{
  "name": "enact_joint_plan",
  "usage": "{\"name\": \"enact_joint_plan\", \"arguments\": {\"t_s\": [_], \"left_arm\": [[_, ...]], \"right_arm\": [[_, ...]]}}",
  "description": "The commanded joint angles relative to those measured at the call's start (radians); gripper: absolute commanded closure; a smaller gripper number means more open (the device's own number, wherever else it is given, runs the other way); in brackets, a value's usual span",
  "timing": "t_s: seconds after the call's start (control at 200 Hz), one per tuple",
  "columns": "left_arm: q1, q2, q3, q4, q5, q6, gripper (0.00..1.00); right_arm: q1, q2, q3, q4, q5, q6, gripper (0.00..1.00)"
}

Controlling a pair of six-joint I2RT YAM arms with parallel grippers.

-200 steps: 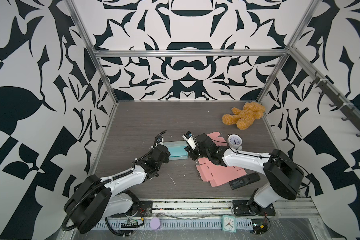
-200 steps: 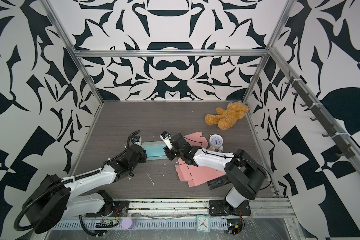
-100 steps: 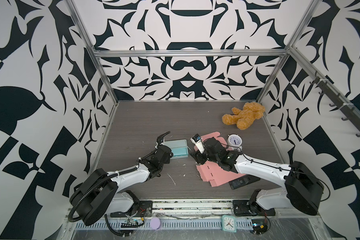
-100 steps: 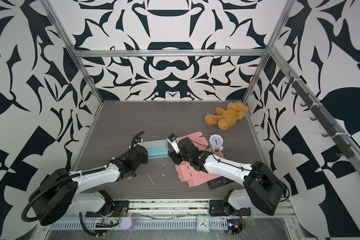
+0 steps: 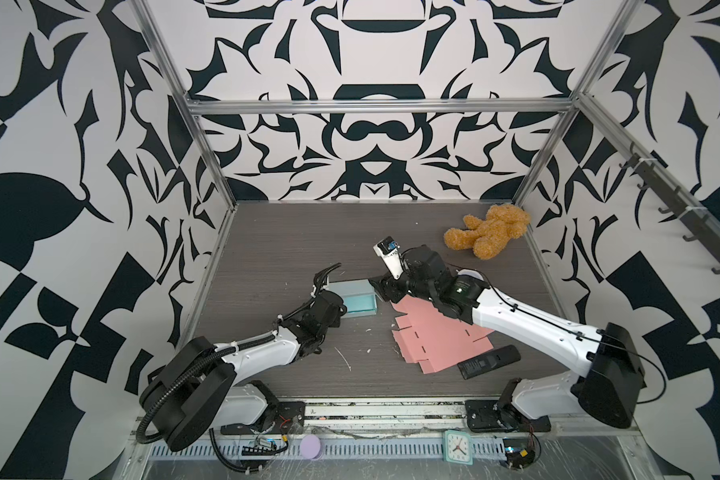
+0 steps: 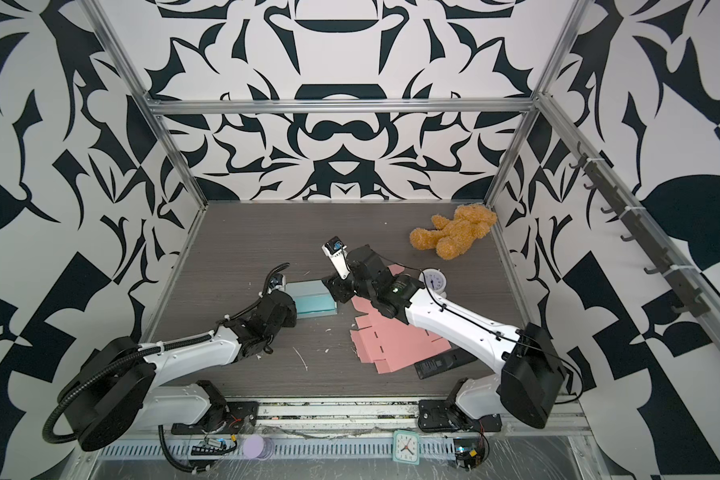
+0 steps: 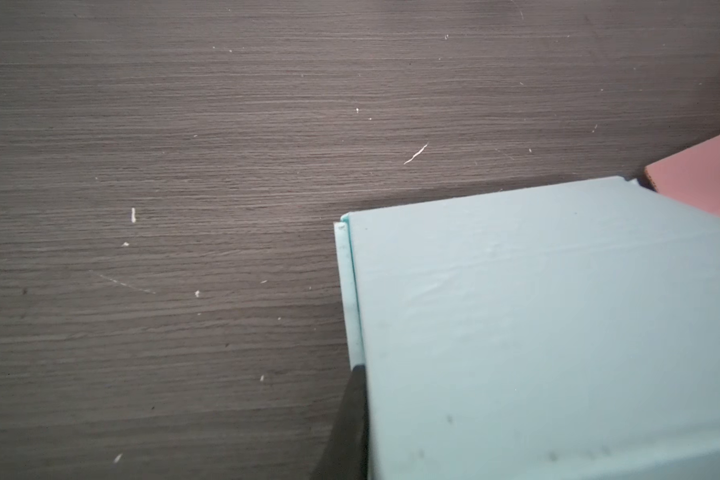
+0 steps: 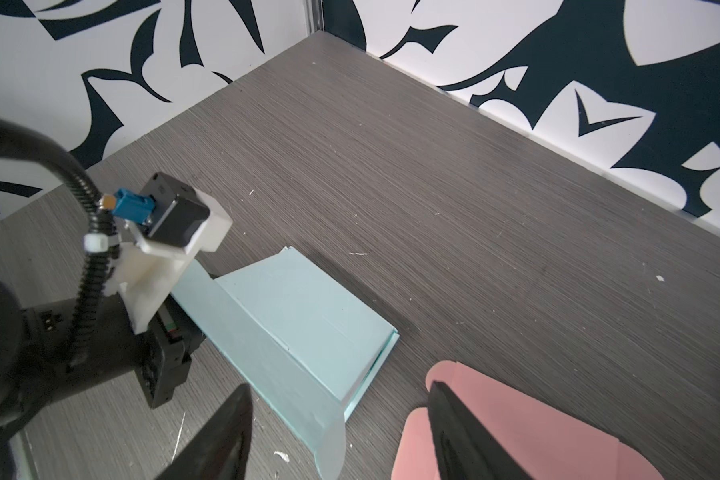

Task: Fold the paper box
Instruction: 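Release the lid with the right gripper and draw it back while left holds the box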

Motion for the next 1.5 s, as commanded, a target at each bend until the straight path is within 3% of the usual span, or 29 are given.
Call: {"name": "enact_joint_plan", "arguments": {"t_s": [0.0,0.25,0.445,0.815,0.96,1.3,1.495], "left_arm": [[-0.009,0.018,0.016,-0.029,0.008,-0.020,0.91],[-0.018,-0.007,0.004,-0.037,0.012,-0.039,0.88],[-0.034,-0.062,0.002,-0.068,0.030,-0.049,0.78],[-0.088,-0.177,0.006,-0.234,0.153,-0.137,0.19],[-0.101,-0.251,0.023,-0.366,0.226,-0.169,0.04],[-0.101,-0.415,0.124,-0.689,0.387,-0.174,0.01],[-0.101,-0.461,0.206,-0.805,0.397,-0.168,0.01]], "right_arm": [[0.005,0.060,0.037,-0.039,-0.028,-0.004,0.31],[0.005,0.168,0.059,-0.027,-0.020,0.011,0.30],[0.005,0.211,0.054,-0.012,-0.008,0.020,0.31],[0.005,0.238,0.038,0.013,0.003,0.020,0.30],[0.004,0.253,0.039,0.012,0.007,0.021,0.30],[-0.001,0.260,0.029,0.004,0.020,0.020,0.30],[-0.003,0.263,0.013,0.002,0.017,0.020,0.30]]}}
